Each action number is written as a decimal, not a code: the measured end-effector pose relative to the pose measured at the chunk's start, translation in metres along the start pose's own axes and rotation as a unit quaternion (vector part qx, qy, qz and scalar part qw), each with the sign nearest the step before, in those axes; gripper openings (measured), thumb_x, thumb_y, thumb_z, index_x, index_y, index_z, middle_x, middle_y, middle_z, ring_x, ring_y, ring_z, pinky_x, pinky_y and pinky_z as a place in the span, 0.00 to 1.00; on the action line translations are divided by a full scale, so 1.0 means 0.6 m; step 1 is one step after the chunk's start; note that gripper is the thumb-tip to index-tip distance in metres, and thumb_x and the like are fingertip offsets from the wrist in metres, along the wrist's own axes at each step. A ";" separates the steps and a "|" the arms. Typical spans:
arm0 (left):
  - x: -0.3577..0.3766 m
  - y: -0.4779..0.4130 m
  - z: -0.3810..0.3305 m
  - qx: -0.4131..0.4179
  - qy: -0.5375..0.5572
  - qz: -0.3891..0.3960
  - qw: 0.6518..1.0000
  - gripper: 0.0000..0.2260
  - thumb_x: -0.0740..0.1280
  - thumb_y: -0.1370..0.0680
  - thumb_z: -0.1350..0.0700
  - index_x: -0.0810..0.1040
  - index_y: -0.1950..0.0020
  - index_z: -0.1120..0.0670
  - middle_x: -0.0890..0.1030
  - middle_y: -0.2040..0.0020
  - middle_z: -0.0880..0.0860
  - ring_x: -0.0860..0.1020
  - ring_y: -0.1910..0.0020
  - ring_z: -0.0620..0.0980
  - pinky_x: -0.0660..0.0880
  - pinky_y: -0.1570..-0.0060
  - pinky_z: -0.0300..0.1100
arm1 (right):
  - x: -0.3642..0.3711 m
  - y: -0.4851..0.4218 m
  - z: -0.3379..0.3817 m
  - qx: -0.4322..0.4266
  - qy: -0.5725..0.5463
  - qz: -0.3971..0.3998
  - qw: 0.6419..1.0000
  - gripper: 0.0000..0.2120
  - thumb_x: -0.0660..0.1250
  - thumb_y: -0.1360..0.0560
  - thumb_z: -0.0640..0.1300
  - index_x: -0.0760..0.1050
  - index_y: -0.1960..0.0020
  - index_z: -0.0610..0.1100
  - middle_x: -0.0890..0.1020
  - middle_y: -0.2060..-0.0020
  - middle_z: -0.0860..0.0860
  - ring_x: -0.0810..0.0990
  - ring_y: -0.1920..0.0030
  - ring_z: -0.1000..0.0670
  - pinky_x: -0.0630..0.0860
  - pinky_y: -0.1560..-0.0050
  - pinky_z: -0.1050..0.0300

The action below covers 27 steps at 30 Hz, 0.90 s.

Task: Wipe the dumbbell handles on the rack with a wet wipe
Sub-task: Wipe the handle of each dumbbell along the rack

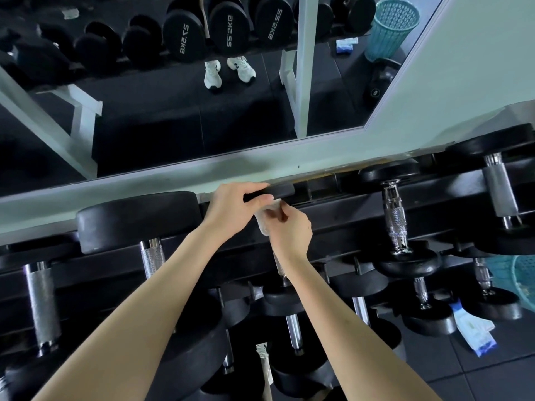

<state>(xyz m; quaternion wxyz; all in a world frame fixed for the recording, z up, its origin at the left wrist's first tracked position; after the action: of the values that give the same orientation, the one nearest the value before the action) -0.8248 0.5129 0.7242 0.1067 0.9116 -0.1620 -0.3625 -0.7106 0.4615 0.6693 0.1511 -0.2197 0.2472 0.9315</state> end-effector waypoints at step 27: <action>0.000 0.005 -0.015 0.010 -0.016 -0.011 1.000 0.16 0.68 0.23 0.52 0.77 0.36 0.53 0.78 0.37 0.50 0.71 0.33 0.46 0.63 0.40 0.32 | -0.013 0.014 -0.013 -0.085 0.145 0.050 0.984 0.11 0.63 0.24 0.49 0.76 0.48 0.42 0.81 0.62 0.49 0.76 0.62 0.50 0.65 0.64 0.60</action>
<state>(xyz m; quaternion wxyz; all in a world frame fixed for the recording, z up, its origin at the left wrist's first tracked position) -0.8192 0.5107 0.7314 0.0907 0.9083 -0.1570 -0.3770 -0.7043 0.4490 0.6703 0.0474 -0.3520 0.1975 0.9137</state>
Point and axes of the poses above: each hand's wrist, its own y-axis away from the middle knuckle, its own x-axis out of the palm, z = x × y, the point moved 5 cm from there along -y, towards the middle knuckle
